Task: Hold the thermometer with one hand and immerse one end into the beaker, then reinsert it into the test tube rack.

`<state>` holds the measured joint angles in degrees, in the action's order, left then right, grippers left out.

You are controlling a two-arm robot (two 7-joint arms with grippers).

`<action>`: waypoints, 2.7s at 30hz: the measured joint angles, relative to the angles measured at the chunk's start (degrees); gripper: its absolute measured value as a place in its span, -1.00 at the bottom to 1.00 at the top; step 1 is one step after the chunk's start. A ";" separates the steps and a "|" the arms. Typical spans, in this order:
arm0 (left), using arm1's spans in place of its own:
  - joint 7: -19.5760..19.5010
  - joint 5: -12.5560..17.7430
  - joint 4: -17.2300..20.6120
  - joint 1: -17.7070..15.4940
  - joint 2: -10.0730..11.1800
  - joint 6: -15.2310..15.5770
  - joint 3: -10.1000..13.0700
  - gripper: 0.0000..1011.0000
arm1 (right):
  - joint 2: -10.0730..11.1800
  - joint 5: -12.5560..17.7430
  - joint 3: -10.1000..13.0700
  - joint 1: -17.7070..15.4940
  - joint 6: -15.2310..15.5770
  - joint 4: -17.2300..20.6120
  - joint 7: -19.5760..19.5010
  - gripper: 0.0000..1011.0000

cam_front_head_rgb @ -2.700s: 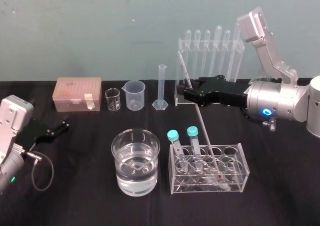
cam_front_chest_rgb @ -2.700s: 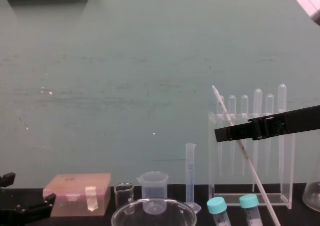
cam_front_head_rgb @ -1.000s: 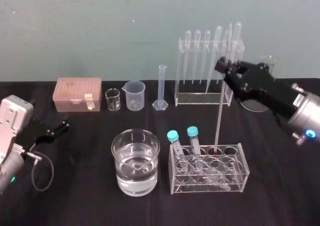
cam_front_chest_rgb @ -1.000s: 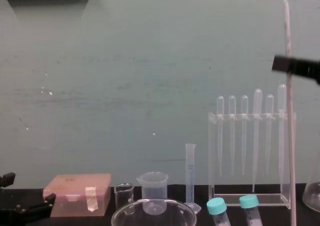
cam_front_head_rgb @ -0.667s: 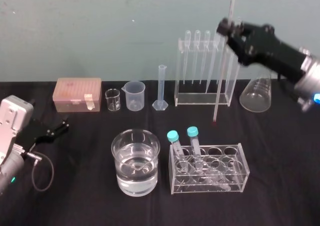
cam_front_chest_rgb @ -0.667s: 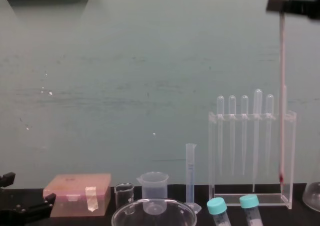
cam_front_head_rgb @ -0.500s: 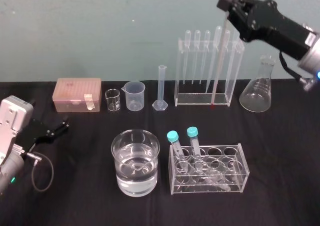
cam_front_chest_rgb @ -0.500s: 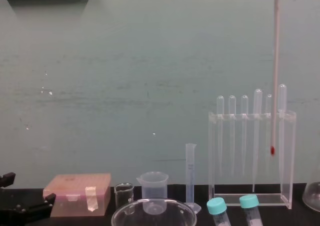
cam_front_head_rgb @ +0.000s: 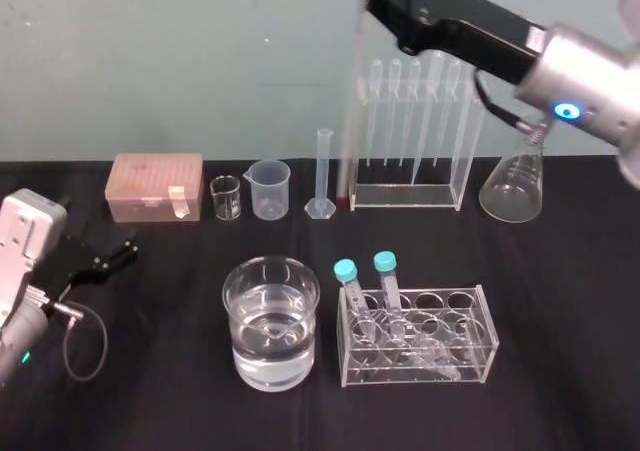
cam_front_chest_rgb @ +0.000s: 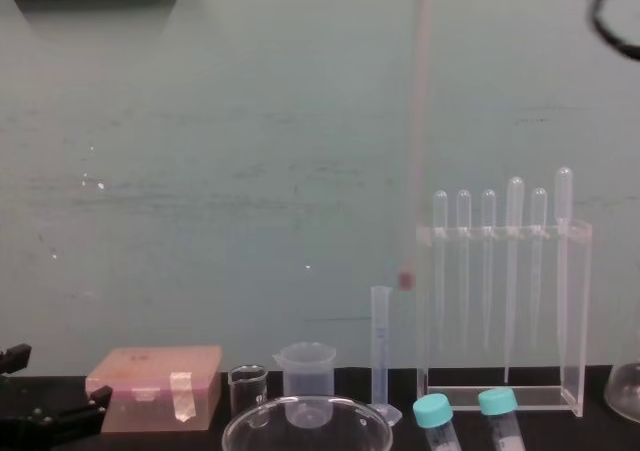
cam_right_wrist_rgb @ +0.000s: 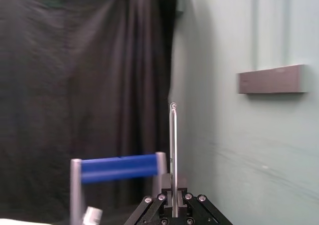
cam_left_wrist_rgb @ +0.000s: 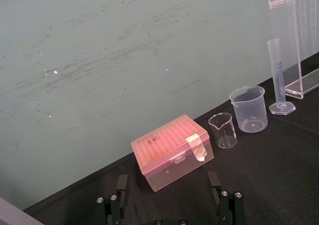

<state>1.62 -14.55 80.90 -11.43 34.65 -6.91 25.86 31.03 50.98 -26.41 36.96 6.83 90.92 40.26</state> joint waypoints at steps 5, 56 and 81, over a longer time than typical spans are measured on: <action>0.00 0.00 0.00 0.00 0.00 0.00 0.00 0.99 | -3.12 1.63 -3.44 3.55 0.70 -3.87 4.39 -0.89; 0.00 0.00 0.00 0.00 0.00 0.00 0.00 0.99 | -11.06 -6.17 -14.96 2.68 -9.29 -23.57 13.90 -0.89; 0.00 0.00 0.00 0.00 0.00 0.00 0.00 0.99 | -10.16 -6.68 -14.00 1.21 -8.76 -21.83 13.88 -0.89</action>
<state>1.62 -14.55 80.90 -11.43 34.65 -6.91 25.86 20.87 44.30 -40.40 38.16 -1.93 69.09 54.13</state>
